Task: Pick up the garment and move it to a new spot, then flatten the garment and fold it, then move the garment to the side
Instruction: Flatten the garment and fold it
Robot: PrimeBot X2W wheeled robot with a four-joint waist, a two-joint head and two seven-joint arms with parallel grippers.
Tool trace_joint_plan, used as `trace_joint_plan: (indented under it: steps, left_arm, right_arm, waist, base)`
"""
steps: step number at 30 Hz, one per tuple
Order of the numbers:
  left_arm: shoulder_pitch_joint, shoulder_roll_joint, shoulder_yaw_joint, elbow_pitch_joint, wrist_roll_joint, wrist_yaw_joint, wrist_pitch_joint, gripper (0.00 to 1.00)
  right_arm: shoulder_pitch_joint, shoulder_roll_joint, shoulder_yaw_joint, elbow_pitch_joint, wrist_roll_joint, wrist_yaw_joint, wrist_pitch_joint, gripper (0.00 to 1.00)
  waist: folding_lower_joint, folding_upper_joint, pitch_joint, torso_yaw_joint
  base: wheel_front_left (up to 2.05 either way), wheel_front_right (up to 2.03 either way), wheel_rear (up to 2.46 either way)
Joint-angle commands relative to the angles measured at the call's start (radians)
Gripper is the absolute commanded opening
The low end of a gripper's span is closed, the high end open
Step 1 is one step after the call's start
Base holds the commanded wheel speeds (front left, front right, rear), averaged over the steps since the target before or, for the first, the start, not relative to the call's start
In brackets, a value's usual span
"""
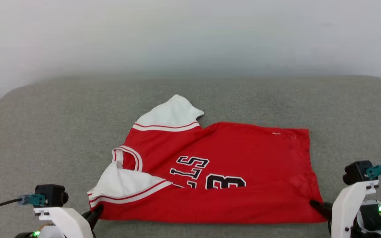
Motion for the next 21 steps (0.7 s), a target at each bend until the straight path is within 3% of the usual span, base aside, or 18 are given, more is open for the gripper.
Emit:
trace_joint_plan:
  steps: [1,7,8,9,10,11,14,21]
  left_arm:
    - [0.025,0.007,0.004,-0.014,-0.009,0.009,0.006,0.0]
    - [0.084,-0.001,-0.012,-0.01,-0.053,0.029,0.05,0.0]
    - [0.089,-0.008,-0.013,0.0,-0.057,0.031,0.051,0.0]
    - [0.088,-0.013,-0.013,0.012,-0.055,0.031,0.044,0.0]
    - [0.082,-0.034,-0.016,0.037,-0.071,0.018,0.038,0.84]
    - [0.077,-0.038,-0.016,0.049,-0.07,0.014,0.034,1.0]
    - [0.063,-0.049,-0.005,0.069,-0.07,0.015,0.011,1.0]
    - [0.002,-0.048,0.036,0.073,-0.017,0.024,-0.086,1.0]
  right_arm:
    - [0.035,-0.008,-0.013,-0.015,-0.003,0.0,0.009,0.0]
    - [0.116,0.015,-0.047,-0.03,-0.018,0.0,0.046,0.0]
    - [0.123,0.022,-0.05,-0.024,-0.025,0.0,0.037,0.24]
    - [0.13,0.022,-0.051,-0.018,-0.041,0.0,0.028,0.84]
    - [0.138,0.032,-0.044,-0.01,-0.061,0.0,-0.004,1.0]
    - [0.136,0.034,-0.04,-0.016,-0.07,0.0,-0.032,1.0]
    - [0.131,0.038,-0.035,-0.019,-0.091,0.0,-0.099,1.0]
    - [0.102,0.059,-0.074,-0.052,-0.163,0.0,-0.383,1.0]
  waist:
    - [0.0,0.0,-0.032,0.001]
    - [0.0,0.0,-0.036,0.005]
    - [0.0,0.0,-0.034,0.004]
    - [0.0,0.0,-0.031,0.004]
    - [0.0,0.0,-0.026,0.004]
    - [0.0,0.0,-0.024,0.001]
    - [0.0,0.0,-0.023,-0.006]
    - [0.0,0.0,-0.029,-0.036]
  base:
    - [0.0,0.0,0.0]
    - [0.0,0.0,0.0]
    - [0.0,0.0,0.0]
    - [0.0,0.0,0.0]
    - [0.0,0.0,0.0]
    - [0.0,0.0,0.0]
    - [0.0,0.0,0.0]
    - [0.0,0.0,0.0]
